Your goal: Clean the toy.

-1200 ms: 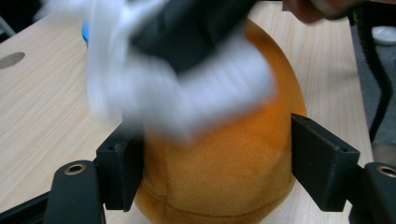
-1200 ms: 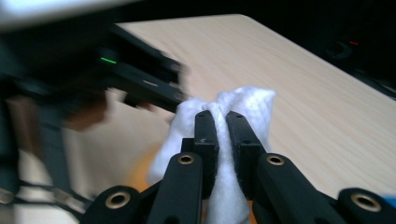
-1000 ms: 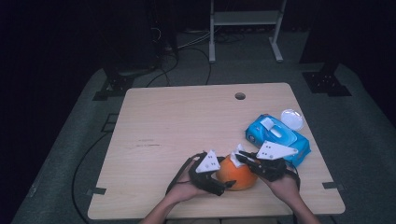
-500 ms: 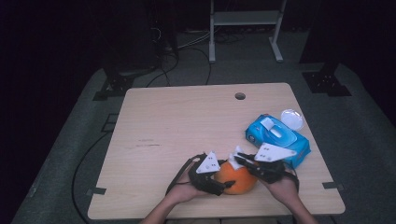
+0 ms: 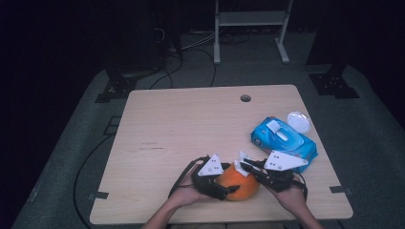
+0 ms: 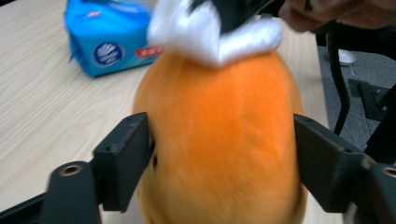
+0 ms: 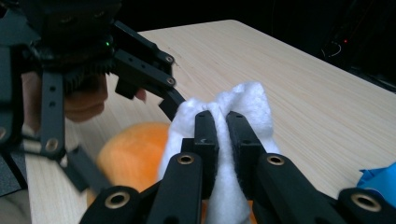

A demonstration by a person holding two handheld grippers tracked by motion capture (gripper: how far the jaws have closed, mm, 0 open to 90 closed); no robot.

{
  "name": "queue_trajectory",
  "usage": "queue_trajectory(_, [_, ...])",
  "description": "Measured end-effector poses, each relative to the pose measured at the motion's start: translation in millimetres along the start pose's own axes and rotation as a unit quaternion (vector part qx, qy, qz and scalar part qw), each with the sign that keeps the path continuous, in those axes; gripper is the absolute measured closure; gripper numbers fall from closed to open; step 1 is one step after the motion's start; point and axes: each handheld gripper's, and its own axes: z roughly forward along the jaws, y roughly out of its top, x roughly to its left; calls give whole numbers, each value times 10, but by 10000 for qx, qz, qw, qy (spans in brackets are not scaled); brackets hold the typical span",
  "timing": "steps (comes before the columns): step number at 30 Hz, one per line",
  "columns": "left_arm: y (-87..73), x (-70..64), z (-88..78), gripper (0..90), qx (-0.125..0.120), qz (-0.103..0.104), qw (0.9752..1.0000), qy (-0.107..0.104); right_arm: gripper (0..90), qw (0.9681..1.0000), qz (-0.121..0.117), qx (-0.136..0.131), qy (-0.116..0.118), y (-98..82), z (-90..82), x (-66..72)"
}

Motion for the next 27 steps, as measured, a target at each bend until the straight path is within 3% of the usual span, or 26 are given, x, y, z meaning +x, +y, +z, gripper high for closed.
queue_trajectory(2, [-48,88,-62,287,-63,-139,9999,3,830,9998,132,10,-119,-61,-50,-95])
queue_trajectory(4, [-96,164,-94,311,-113,-342,9993,-40,831,9989,416,0,-199,-158,-94,-218])
queue_trajectory(6, [-103,178,-84,311,-118,-370,9992,-58,831,9982,577,-50,-152,-195,-108,-255])
queue_trajectory(9, [-87,174,-73,319,-63,-333,9994,-47,831,9985,525,-151,38,-152,-101,-169])
queue_trajectory(12, [-130,215,-87,328,-77,-406,9991,-131,831,9994,281,-115,145,-102,-76,-43])
queue_trajectory(16, [-173,279,-112,318,-123,-644,9976,-219,831,9992,402,24,10,-189,-140,-179])
queue_trajectory(18, [-178,301,-114,311,-134,-728,9970,-226,831,9982,579,115,-55,-281,-197,-266])
queue_trajectory(22, [-144,279,-79,302,-154,-699,9972,-225,831,9972,704,223,103,-404,-230,-235])
queue_trajectory(27, [-75,204,-34,314,-92,-413,9989,-183,832,9980,572,-8,268,-258,-188,-175])
